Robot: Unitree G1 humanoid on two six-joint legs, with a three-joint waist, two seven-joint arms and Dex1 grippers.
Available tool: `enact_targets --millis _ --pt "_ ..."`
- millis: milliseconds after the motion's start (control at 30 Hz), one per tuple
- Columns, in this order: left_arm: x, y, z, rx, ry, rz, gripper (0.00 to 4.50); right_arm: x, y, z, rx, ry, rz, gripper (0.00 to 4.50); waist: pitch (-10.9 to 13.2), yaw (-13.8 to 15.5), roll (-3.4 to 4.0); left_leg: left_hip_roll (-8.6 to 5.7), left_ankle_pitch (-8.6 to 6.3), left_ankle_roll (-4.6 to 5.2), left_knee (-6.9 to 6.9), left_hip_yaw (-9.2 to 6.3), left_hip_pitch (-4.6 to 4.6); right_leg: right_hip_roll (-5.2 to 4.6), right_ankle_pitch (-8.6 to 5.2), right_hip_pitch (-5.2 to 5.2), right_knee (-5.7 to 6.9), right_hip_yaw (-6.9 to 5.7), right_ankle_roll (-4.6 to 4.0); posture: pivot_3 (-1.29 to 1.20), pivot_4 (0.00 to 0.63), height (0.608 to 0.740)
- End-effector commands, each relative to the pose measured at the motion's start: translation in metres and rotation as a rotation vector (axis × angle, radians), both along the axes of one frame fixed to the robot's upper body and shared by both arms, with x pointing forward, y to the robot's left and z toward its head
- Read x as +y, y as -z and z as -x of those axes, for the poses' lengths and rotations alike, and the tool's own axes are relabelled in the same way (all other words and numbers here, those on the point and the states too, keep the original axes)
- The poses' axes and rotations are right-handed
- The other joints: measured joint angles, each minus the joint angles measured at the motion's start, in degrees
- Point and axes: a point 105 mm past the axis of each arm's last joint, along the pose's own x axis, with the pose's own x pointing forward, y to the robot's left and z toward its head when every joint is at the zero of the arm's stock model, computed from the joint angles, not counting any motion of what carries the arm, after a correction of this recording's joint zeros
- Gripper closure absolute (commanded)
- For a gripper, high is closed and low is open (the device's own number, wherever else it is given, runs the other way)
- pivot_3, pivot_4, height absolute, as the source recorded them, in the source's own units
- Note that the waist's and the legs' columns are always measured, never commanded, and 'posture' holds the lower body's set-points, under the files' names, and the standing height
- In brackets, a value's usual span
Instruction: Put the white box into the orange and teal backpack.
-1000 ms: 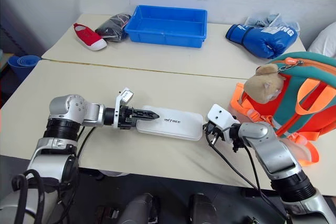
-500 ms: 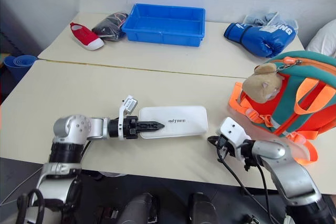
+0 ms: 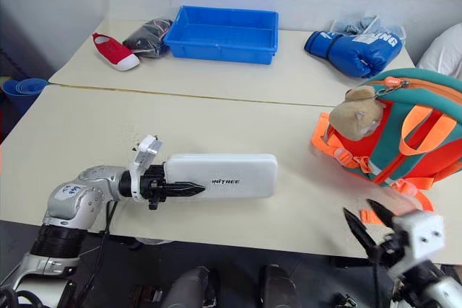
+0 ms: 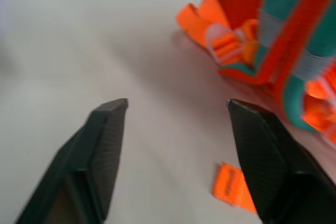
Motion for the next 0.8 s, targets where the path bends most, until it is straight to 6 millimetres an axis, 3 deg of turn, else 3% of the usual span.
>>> enact_targets --millis 33,67,233,500,600,700,800 --pt "0.011 -0.022 0.000 -0.096 -0.007 0.039 3.20 -0.018 -0.021 0.015 -0.094 0.103 0.038 0.30 0.01 -0.43 0.03 0.01 -0.04 0.01 0.00 -0.03 0.00 -0.01 0.00 0.00 0.00 0.00 -0.01 0.00 0.150 0.740" --pt "0.013 -0.022 -0.002 -0.097 -0.020 0.034 3.20 -0.020 -0.023 0.017 -0.093 0.105 0.039 0.04 0.01 -0.62 0.07 0.01 -0.05 0.02 -0.01 -0.04 0.00 -0.04 -0.01 -0.01 0.00 0.01 -0.01 0.00 0.150 0.740" --pt "0.012 -0.012 0.002 -0.083 -0.019 0.016 3.20 -0.041 -0.035 0.010 -0.135 0.144 0.030 0.04 0.00 -1.21 0.12 0.01 0.03 0.18 -0.03 -0.05 0.01 -0.05 -0.02 -0.03 -0.01 0.04 -0.04 0.00 0.150 0.740" --pt "0.012 -0.017 0.002 -0.094 -0.051 0.027 3.20 -0.026 -0.036 -0.067 -0.065 -0.213 0.006 0.04 0.03 -2.10 0.17 -0.02 0.12 0.40 0.02 -0.05 0.02 -0.08 -0.02 -0.01 0.01 0.02 -0.03 0.00 0.150 0.740" --pt "0.017 -0.018 0.001 -0.092 -0.081 0.028 3.20 -0.033 -0.049 -0.105 -0.121 -0.243 0.002 0.04 0.07 -1.95 0.21 -0.01 0.16 0.39 0.03 -0.07 0.00 0.00 -0.02 -0.01 0.02 -0.05 -0.04 0.00 0.150 0.740" --pt "0.022 -0.024 0.002 -0.097 -0.110 0.039 3.20 -0.019 -0.057 -0.125 -0.135 -0.338 -0.009 0.68 0.08 -1.86 0.23 -0.07 0.28 0.24 0.10 -0.03 -0.05 -0.03 -0.01 -0.05 0.11 -0.05 -0.01 0.00 0.150 0.740" --pt "0.031 -0.032 0.000 -0.081 -0.167 0.077 3.20 0.002 -0.063 -0.134 -0.158 -0.436 -0.037 1.61 0.08 -1.76 0.22 -0.05 0.33 0.20 0.10 -0.05 -0.08 -0.01 -0.01 -0.06 0.12 -0.09 -0.01 0.00 0.150 0.740"
